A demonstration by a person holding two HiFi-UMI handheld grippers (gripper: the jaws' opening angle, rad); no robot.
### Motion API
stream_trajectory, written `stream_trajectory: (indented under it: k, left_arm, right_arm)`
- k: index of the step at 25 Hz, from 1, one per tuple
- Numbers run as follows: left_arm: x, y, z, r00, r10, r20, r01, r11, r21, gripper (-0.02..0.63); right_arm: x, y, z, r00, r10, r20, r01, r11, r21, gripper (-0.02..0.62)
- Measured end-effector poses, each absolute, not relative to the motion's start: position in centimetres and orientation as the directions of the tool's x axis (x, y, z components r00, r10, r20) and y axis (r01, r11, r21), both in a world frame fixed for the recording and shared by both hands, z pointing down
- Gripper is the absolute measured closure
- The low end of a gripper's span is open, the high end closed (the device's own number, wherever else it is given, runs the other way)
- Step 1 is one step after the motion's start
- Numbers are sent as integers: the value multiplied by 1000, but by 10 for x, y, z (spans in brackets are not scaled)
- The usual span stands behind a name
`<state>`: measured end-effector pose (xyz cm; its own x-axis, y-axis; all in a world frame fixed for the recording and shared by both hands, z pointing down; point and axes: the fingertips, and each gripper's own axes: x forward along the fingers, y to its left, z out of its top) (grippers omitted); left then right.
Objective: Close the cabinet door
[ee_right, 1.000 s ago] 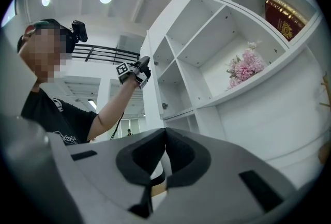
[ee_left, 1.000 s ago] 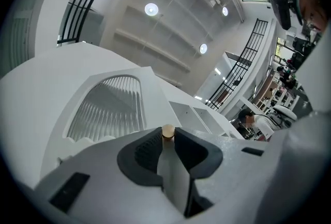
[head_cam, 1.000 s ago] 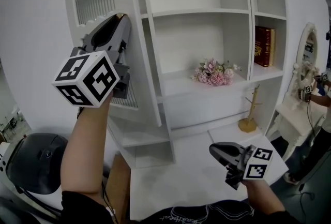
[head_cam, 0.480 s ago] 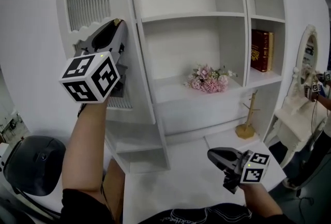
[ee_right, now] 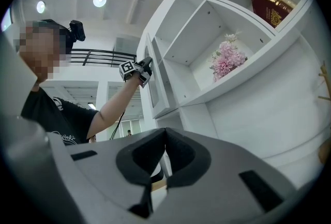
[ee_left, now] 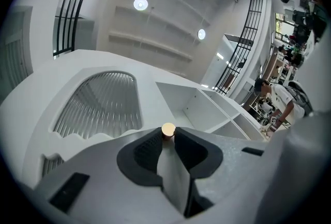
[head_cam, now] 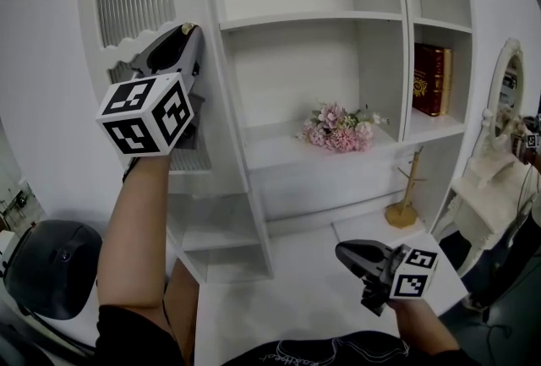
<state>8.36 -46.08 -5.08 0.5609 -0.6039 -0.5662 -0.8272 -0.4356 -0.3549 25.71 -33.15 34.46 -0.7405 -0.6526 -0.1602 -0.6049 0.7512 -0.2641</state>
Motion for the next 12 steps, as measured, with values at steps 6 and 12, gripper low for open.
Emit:
stream_trajectory:
  k: [6, 12]
  left_arm:
    - [91, -481, -51, 527, -639, -561, -850, -382, -362, 528]
    - [95, -499, -50, 491, -669, -558, -869, -326, -373, 528]
  right_arm:
    - [264, -343, 345, -749, -643, -160, -598, 760, -254, 592]
    - [276, -353, 348, -749, -643, -161, -595, 759, -264, 592]
